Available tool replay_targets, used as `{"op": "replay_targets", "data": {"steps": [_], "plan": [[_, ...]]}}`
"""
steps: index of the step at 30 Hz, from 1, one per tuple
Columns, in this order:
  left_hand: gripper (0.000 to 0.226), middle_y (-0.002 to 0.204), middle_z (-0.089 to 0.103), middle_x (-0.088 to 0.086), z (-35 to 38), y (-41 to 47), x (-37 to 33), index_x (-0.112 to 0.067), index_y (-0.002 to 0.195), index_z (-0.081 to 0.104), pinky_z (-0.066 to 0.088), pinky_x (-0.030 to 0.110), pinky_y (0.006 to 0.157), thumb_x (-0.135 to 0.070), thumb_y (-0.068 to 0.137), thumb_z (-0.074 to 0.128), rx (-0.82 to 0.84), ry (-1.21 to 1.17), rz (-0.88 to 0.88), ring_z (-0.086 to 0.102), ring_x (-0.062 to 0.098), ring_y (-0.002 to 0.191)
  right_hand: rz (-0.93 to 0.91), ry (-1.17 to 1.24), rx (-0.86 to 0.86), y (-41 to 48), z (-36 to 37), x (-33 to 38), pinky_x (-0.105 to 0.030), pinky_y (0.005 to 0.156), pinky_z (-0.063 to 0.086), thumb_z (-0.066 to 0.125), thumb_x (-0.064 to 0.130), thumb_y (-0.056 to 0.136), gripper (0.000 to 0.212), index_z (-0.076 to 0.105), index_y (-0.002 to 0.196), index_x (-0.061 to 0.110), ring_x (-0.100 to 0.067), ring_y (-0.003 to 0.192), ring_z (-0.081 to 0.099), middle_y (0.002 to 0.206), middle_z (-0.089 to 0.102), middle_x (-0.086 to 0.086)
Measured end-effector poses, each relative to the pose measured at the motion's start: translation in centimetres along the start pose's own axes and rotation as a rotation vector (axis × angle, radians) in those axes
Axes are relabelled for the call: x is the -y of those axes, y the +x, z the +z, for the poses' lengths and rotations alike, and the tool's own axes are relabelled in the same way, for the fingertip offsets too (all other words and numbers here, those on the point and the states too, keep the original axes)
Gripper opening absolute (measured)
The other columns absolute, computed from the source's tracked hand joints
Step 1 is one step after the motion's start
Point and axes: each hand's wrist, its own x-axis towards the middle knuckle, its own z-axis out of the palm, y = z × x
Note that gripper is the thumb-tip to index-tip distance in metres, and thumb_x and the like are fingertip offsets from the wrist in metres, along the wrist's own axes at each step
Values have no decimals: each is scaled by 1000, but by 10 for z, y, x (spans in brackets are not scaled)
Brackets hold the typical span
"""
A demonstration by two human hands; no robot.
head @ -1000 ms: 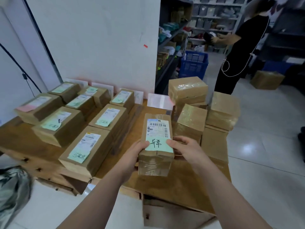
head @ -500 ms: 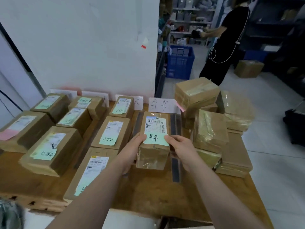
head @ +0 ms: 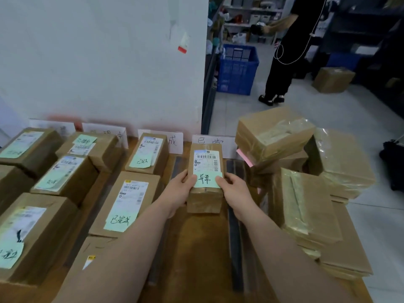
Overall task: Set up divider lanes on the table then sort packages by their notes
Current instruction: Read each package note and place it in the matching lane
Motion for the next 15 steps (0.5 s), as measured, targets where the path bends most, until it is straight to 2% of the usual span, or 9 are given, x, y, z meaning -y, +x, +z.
{"op": "replay_targets", "data": {"steps": [2, 5, 8, 11, 15], "plan": [[53, 121, 66, -5, -2, 23, -2, -28, 149, 35, 55, 31, 69, -39, 99, 50, 3, -6, -19, 65, 13, 101, 8, 17, -14, 20, 3, 1, -20, 66, 58, 54, 28, 98, 39, 49, 136, 21, -4, 91, 63, 106, 63, 9], [47, 118, 66, -8, -4, 51, -7, -27, 145, 40, 52, 24, 60, -34, 99, 52, 17, 39, -12, 65, 9, 96, 27, -13, -73, 47, 10, -3, -31, 81, 59, 53, 28, 98, 35, 51, 133, 21, -13, 105, 64, 122, 64, 1], [42, 119, 67, -6, -4, 77, -10, -26, 142, 44, 51, 20, 57, -31, 100, 51, 35, 81, 0, 66, 7, 93, 19, -43, -115, 69, 15, -9, -34, 83, 59, 52, 29, 99, 35, 52, 133, 21, -14, 107, 63, 123, 63, 0], [42, 124, 65, -2, -3, 98, -9, -26, 142, 43, 53, 24, 64, -30, 101, 49, 32, 124, 4, 65, 10, 97, 23, -52, -133, 86, 19, -12, -34, 83, 59, 50, 30, 99, 36, 50, 135, 24, -11, 105, 62, 123, 63, 2], [45, 129, 62, 2, 0, 115, -7, -24, 145, 40, 57, 32, 79, -29, 101, 48, 27, 169, -9, 63, 19, 110, 49, -106, -151, 100, 22, -16, -37, 86, 58, 47, 33, 100, 38, 47, 137, 26, -14, 112, 60, 128, 60, 2]]}}
